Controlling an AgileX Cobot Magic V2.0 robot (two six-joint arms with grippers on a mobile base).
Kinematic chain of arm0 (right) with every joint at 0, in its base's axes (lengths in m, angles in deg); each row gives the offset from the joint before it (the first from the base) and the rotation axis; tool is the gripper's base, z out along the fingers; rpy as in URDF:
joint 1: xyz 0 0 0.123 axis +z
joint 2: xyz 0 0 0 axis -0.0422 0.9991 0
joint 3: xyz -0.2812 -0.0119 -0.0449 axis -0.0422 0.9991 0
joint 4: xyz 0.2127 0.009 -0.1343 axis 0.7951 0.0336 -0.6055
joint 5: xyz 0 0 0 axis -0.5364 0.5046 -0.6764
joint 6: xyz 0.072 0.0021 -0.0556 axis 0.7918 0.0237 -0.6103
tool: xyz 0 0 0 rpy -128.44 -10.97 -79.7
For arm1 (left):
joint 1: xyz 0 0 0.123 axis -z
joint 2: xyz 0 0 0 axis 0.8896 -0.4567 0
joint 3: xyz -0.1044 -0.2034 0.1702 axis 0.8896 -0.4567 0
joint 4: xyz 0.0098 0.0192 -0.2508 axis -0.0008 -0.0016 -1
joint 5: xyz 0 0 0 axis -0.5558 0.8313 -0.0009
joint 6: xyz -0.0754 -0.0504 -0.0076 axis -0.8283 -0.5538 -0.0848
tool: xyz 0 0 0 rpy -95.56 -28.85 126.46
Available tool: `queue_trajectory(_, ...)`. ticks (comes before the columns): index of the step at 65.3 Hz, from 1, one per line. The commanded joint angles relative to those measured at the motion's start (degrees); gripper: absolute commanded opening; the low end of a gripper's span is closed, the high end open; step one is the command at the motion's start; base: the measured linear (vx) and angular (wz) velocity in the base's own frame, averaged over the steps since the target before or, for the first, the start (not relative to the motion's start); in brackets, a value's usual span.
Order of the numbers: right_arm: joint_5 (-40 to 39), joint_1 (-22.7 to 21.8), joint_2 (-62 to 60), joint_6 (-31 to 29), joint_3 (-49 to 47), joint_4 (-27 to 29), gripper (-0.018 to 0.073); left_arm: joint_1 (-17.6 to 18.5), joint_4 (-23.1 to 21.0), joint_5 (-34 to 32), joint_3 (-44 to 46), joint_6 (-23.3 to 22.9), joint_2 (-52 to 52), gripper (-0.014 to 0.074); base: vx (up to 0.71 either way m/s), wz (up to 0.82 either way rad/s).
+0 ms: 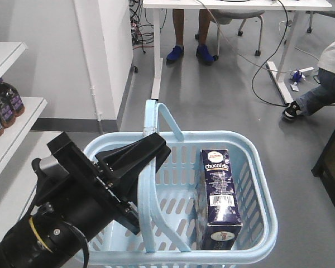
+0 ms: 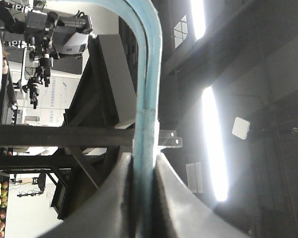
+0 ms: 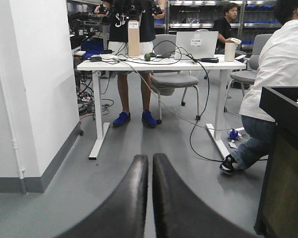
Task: Left arm holds basket, right arm returns cookies
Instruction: 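Drive down the aisle carrying the basket in the left gripper, then turn the base toward the snack shelf holding the basket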
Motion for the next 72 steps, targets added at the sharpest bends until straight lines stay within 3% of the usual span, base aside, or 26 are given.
queue_trajectory(1, -4.08, 0.02, -0.7, -0.36, 1.01, -0.26, -0.0006, 0.38, -0.23, -8.17, 1.64, -0.2, 1.78, -0.0003, 0.39, 0.03)
queue_trajectory(43, -4.08, 0.02, -0.7, -0.36, 1.01, -0.26, -0.0006, 0.38, -0.23, -8.17, 1.64, -0.2, 1.78, -0.0003, 0.33, 0.06)
queue_trajectory(72, -4.16, 0.02, -0.7, -0.36, 1.01, -0.26, -0.0006, 0.38, -0.23, -8.17, 1.64, -0.2, 1.78, -0.0003, 0.15, 0.32)
